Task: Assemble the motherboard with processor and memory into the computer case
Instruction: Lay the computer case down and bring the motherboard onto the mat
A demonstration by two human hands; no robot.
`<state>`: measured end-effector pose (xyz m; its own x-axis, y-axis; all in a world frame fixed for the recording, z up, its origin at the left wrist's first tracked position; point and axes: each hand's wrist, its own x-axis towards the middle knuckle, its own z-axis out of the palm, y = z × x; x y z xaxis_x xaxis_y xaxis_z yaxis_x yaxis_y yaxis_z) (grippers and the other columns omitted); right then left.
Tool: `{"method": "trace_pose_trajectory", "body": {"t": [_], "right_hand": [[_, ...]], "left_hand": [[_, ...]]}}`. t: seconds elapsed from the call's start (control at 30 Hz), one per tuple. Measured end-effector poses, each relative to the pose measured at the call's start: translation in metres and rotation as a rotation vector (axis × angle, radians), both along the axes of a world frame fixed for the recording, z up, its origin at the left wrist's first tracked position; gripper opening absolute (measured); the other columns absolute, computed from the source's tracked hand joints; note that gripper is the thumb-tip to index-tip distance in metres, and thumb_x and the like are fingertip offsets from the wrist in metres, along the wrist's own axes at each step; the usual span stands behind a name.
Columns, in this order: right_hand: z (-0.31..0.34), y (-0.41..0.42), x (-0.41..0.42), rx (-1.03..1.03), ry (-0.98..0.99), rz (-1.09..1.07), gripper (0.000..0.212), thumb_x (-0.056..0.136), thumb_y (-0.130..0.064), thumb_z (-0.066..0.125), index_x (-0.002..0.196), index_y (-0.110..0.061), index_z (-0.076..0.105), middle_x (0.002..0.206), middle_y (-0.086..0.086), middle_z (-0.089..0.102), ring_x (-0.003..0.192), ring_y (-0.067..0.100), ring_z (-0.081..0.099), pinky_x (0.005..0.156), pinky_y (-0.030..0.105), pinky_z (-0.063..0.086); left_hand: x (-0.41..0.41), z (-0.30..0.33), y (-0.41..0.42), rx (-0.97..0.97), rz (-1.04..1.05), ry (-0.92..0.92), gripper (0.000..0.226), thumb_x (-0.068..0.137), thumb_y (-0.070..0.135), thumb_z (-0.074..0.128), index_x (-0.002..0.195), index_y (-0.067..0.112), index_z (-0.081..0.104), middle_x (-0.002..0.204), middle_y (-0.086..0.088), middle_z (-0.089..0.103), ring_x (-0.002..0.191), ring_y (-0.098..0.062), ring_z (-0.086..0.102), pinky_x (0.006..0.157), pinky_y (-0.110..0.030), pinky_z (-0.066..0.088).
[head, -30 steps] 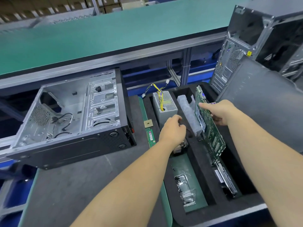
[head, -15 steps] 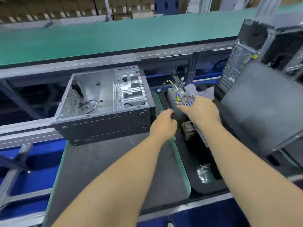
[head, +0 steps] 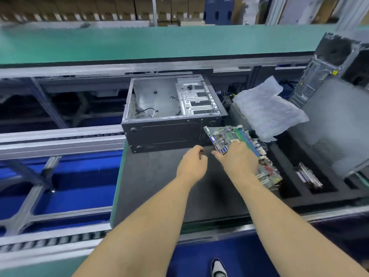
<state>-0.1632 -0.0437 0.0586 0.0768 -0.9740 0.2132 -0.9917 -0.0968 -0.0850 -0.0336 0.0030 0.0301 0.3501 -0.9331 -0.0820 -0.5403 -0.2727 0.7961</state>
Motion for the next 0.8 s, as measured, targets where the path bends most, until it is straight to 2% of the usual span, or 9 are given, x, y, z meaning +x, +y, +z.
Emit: {"method": "trace_pose_trajectory", "body": {"t": [0.13,0.2,0.27,0.43,0.5,0.6,0.7,0.77,0.8], "right_hand": [[-0.022,0.032,0.025,0.035,0.1,0.084,0.065,0.082,-0.074,0.059,0.108,-0.014,0.061,0.105,0.005,0.062,0.093,0.026,0.069,0.066,0.033,0.049],[-0.031,0.045,0.039,0.061,0.119,0.138,0.06,0.085,-0.071,0.058,0.107,-0.015,0.06,0.105,0.004,0.061,0.092,0.025,0.068,0.066,0.033,0.048],[-0.037,0.055,0.053,0.089,0.131,0.18,0.058,0.088,-0.069,0.057,0.109,-0.015,0.06,0.105,0.005,0.06,0.091,0.025,0.068,0.061,0.032,0.041],[-0.058,0.07,0.075,0.225,0.085,0.225,0.056,0.092,-0.061,0.059,0.116,-0.011,0.055,0.112,0.008,0.057,0.097,0.029,0.065,0.063,0.034,0.04],[-0.068,0.074,0.08,0.283,0.032,0.222,0.054,0.094,-0.058,0.058,0.118,-0.01,0.053,0.116,0.01,0.056,0.1,0.03,0.064,0.067,0.035,0.046],[-0.081,0.074,0.083,0.376,-0.064,0.215,0.052,0.094,-0.053,0.061,0.122,-0.009,0.054,0.122,0.012,0.055,0.105,0.033,0.063,0.078,0.04,0.053],[-0.089,0.071,0.082,0.426,-0.123,0.244,0.048,0.095,-0.05,0.061,0.12,-0.01,0.057,0.123,0.01,0.054,0.108,0.032,0.062,0.08,0.04,0.052],[-0.088,0.066,0.079,0.427,-0.117,0.282,0.047,0.096,-0.056,0.053,0.107,-0.012,0.062,0.11,0.008,0.061,0.098,0.03,0.064,0.074,0.037,0.052],[-0.085,0.06,0.075,0.424,-0.137,0.282,0.05,0.097,-0.06,0.047,0.095,-0.014,0.064,0.099,0.006,0.065,0.09,0.027,0.065,0.07,0.035,0.052]], "left_hand": [[0.018,-0.006,0.012,0.0,0.027,-0.001,0.02,0.098,0.026,0.039,0.1,0.021,0.059,0.096,0.009,0.058,0.087,-0.019,0.054,0.072,-0.034,0.043],[0.026,-0.013,0.018,0.014,0.075,0.023,0.027,0.099,0.028,0.039,0.076,0.017,0.049,0.079,0.005,0.055,0.075,-0.02,0.048,0.06,-0.034,0.035],[0.035,-0.02,0.026,0.031,0.143,0.067,0.034,0.098,0.028,0.039,0.066,0.017,0.037,0.067,0.003,0.047,0.063,-0.018,0.04,0.053,-0.033,0.028],[0.057,-0.04,0.043,0.127,0.19,0.077,0.04,0.1,0.031,0.041,0.064,0.016,0.033,0.062,0.002,0.042,0.058,-0.016,0.035,0.053,-0.032,0.026],[0.06,-0.049,0.046,0.151,0.215,0.167,0.042,0.099,0.03,0.044,0.062,0.017,0.03,0.059,0.002,0.036,0.057,-0.017,0.03,0.054,-0.031,0.024],[0.061,-0.06,0.049,0.221,0.255,0.345,0.034,0.097,0.034,0.048,0.068,0.016,0.044,0.067,-0.004,0.043,0.064,-0.02,0.036,0.061,-0.032,0.027],[0.062,-0.07,0.05,0.241,0.259,0.28,0.035,0.096,0.036,0.051,0.068,0.014,0.047,0.071,-0.008,0.049,0.068,-0.022,0.04,0.064,-0.033,0.03],[0.063,-0.071,0.046,0.246,0.265,0.206,0.032,0.096,0.032,0.05,0.072,0.011,0.055,0.078,-0.008,0.059,0.071,-0.027,0.048,0.064,-0.035,0.037],[0.064,-0.07,0.042,0.252,0.273,0.152,0.026,0.096,0.029,0.048,0.082,0.01,0.06,0.087,-0.008,0.062,0.078,-0.029,0.054,0.068,-0.036,0.042]]}}
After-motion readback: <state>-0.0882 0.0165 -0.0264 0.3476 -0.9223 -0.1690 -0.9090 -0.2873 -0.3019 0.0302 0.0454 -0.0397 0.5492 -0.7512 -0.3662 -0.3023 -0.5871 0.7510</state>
